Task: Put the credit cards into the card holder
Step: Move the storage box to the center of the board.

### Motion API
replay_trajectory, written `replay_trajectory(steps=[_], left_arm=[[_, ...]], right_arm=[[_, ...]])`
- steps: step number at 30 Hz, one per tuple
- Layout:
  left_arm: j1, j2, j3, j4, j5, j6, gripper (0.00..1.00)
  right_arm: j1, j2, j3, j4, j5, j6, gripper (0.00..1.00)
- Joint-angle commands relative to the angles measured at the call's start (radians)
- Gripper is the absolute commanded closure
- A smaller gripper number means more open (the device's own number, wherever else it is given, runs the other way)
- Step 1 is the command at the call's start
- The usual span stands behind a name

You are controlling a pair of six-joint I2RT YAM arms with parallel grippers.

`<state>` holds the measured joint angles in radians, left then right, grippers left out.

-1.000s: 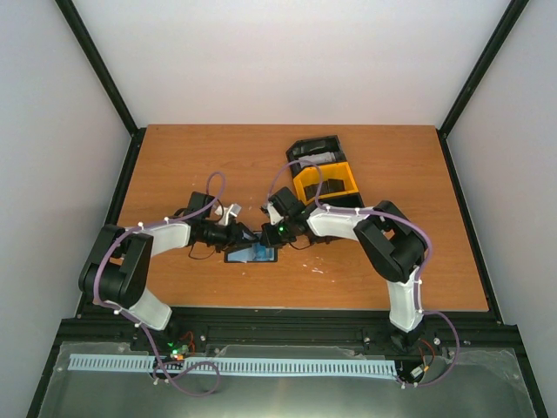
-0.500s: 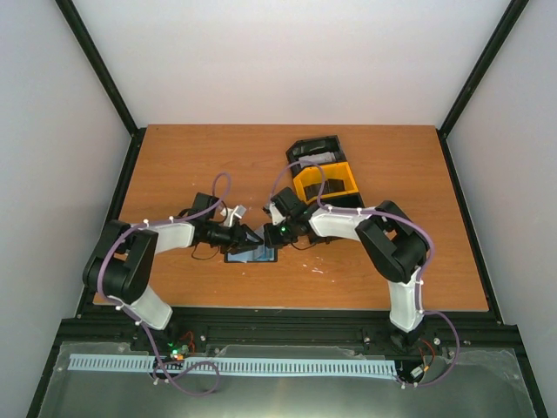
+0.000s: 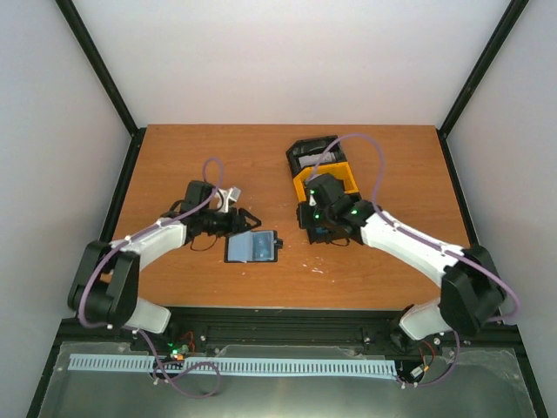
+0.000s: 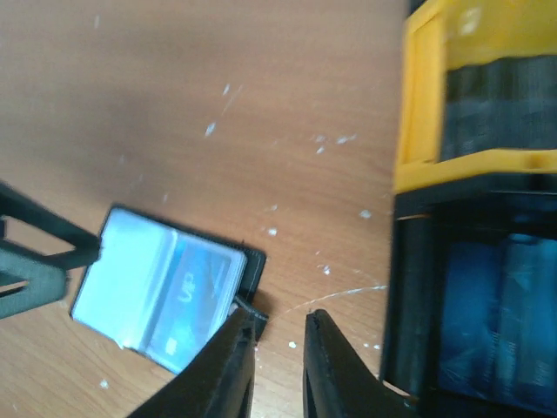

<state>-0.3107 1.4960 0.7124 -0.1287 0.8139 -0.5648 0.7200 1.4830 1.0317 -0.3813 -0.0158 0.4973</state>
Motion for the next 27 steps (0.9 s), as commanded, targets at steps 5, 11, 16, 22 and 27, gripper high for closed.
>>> replay_trajectory(steps=[5,11,16,22,27], left_arm=[[-0.004,-0.272,0.052,-0.007,-0.382,0.056,0.24],[0.004,-0.396,-0.019,-0.062,-0.553,0.042,0.0],[0.063,-0.472,-0.063,-0.097,-0.566,-0.006,0.0],[0.19,-0.479,-0.096,-0.118,-0.332,0.018,0.0],[0.198,-0.435,-0.125,-0.12,-0.305,0.092,0.0]], right_arm=[[-0.148,-0.088,0.112,-0.223,0.059,-0.158,0.65],[-0.206,-0.044,0.22,-0.348,0.095,-0.243,0.44],[-0.233,0.027,0.291,-0.438,0.097,-0.257,0.42],[-0.25,0.126,0.348,-0.532,0.081,-0.224,0.4],[-0.255,0.179,0.347,-0.524,0.112,-0.192,0.39]])
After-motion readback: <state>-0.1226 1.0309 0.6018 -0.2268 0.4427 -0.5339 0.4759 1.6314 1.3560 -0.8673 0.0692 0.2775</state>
